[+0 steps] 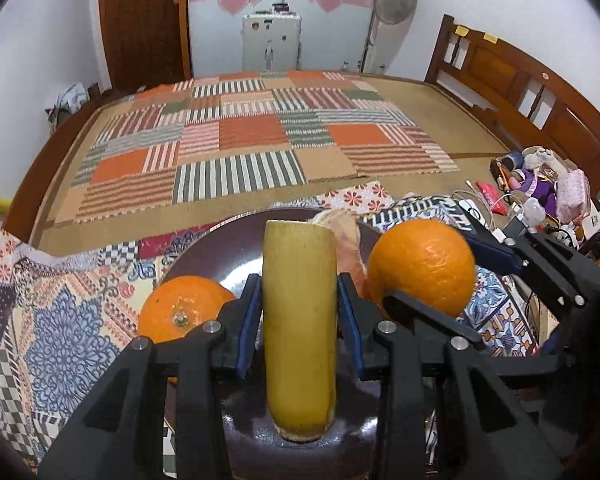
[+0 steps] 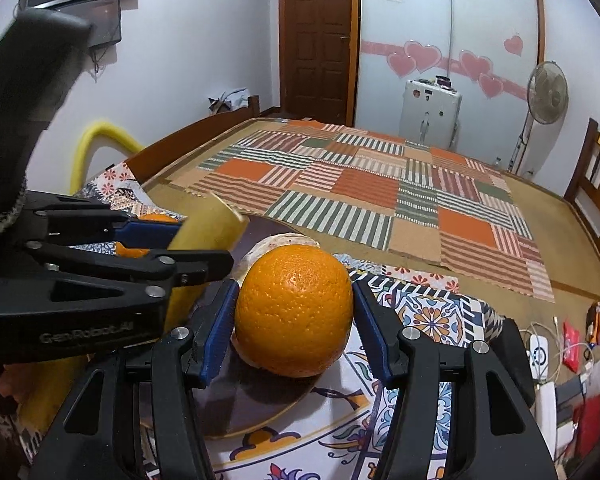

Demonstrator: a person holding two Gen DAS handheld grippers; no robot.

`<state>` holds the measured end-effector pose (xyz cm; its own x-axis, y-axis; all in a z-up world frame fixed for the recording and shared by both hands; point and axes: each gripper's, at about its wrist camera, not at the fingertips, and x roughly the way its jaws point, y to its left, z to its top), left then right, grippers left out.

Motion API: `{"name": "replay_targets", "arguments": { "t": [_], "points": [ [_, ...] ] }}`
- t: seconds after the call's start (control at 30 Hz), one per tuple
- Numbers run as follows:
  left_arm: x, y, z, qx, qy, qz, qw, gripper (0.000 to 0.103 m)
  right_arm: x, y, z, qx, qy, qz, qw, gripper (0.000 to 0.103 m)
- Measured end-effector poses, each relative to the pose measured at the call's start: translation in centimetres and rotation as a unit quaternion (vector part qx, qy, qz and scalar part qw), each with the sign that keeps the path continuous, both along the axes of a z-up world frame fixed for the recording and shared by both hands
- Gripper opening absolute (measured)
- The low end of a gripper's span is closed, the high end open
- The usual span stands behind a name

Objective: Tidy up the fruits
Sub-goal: 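Lower the corn cob onto the plate with left gripper while right gripper places the orange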

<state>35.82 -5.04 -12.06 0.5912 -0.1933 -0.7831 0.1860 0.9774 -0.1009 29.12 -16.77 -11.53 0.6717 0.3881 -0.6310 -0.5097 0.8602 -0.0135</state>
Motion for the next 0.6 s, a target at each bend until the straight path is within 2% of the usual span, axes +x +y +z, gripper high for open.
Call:
{"name": "replay_targets", "arguments": {
  "t": [0.07,0.27,0.47,0.6],
  "points": [
    [0.3,0.3,-0.4,-0.011,0.006,0.001,0.9999,0.037,0.0,0.0,0.0,-0.001,0.001,0.003,1.0,0.054],
    [0.2,0.1,-0.3,-0.002,0.003,0.001,1.0,0.037,0.1,0.2,0.1,-0.002,0.006,0.004,1.0,0.055],
    [-0.4,0.8,0.7,-0.007,-0.015,0.01,0.9998,0.041,-0.3,0.4,0.3,-0.006,0.0,0.002,1.0,0.055],
    [-1.4,1.4,1.6,-0.006,-0.025,0.013,0.9996,0.041,-1.1,0.3,1.0,-0.005,-0.016,0.002,1.0,0.064]
  ]
}}
